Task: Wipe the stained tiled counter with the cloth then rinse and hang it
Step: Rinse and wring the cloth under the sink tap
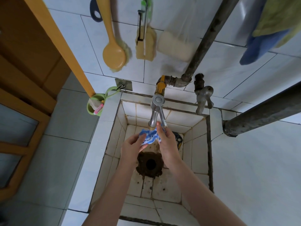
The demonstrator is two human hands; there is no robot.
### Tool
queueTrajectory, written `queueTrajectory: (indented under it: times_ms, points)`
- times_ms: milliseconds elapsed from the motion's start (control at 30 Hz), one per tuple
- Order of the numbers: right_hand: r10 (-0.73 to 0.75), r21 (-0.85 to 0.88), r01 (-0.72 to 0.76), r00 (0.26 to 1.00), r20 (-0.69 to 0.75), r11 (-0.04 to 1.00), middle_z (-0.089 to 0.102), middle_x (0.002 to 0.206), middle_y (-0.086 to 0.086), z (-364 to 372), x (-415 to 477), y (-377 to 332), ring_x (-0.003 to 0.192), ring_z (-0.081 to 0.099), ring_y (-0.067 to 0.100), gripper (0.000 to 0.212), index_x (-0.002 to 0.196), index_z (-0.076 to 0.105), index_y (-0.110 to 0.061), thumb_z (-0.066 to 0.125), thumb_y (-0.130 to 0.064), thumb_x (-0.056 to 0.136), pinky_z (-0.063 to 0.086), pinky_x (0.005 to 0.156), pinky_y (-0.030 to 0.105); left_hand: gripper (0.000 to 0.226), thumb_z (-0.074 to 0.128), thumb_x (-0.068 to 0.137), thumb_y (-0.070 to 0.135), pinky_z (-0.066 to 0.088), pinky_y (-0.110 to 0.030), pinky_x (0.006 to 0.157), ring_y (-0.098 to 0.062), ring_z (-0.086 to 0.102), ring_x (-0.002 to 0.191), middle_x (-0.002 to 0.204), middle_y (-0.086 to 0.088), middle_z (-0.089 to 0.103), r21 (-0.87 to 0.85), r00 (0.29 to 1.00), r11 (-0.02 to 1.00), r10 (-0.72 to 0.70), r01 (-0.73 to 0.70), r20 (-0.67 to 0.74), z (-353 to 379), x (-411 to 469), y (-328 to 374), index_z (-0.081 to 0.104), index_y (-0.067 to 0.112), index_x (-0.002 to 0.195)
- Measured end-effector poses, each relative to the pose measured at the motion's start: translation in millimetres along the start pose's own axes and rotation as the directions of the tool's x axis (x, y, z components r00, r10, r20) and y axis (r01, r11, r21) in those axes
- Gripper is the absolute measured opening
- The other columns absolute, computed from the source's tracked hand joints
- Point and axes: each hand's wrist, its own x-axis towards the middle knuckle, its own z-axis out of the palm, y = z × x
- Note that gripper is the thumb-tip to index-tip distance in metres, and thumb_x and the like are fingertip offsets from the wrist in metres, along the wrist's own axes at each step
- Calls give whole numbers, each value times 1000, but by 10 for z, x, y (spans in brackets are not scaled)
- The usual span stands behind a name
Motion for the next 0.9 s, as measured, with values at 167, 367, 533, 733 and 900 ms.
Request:
queueTrajectory:
  times_ms: [167,367,533,733,900]
  points:
    - [17,-84,5,967,253,996,62,109,8,63,-119,86,89,62,9,34,123,50,-9,40,-27,96,48,83,14,26,58,86,12,55,-23,74,-20,66,92,101,-10,68,-34,996,999,6,-9,-88,84,-33,22,59,7,112]
    - [46,-151,-19,983,178,988,51,108,12,162,-20,190,94,55,13,26,122,42,-7,42,-19,98,49,81,15,20,51,90,10,54,-22,75,-18,64,96,102,-9,67,-224,994,975,-32,8,-106,121,-84,28,63,9,106]
    - [13,-167,-5,999,45,986,57,84,-1,167,-11,211,75,57,8,15,100,52,-10,41,-21,99,49,67,13,24,51,89,6,56,-20,72,-19,66,94,102,-11,67,-257,995,966,-61,38,-79,112,-75,20,61,2,111]
    - [72,-157,-92,989,-128,983,59,86,4,127,62,125,83,59,17,25,93,55,-15,37,-32,99,50,78,28,25,55,87,6,56,-18,63,-20,66,92,105,-13,66,-293,987,955,-92,50,-132,148,-58,34,60,2,111]
    - [-6,-103,25,984,176,994,56,106,13,187,-114,232,97,56,16,27,117,48,-8,36,-25,101,43,91,25,26,50,91,10,53,-29,79,-23,63,100,109,-14,65,-275,983,961,-79,32,-165,166,-27,38,60,4,114]
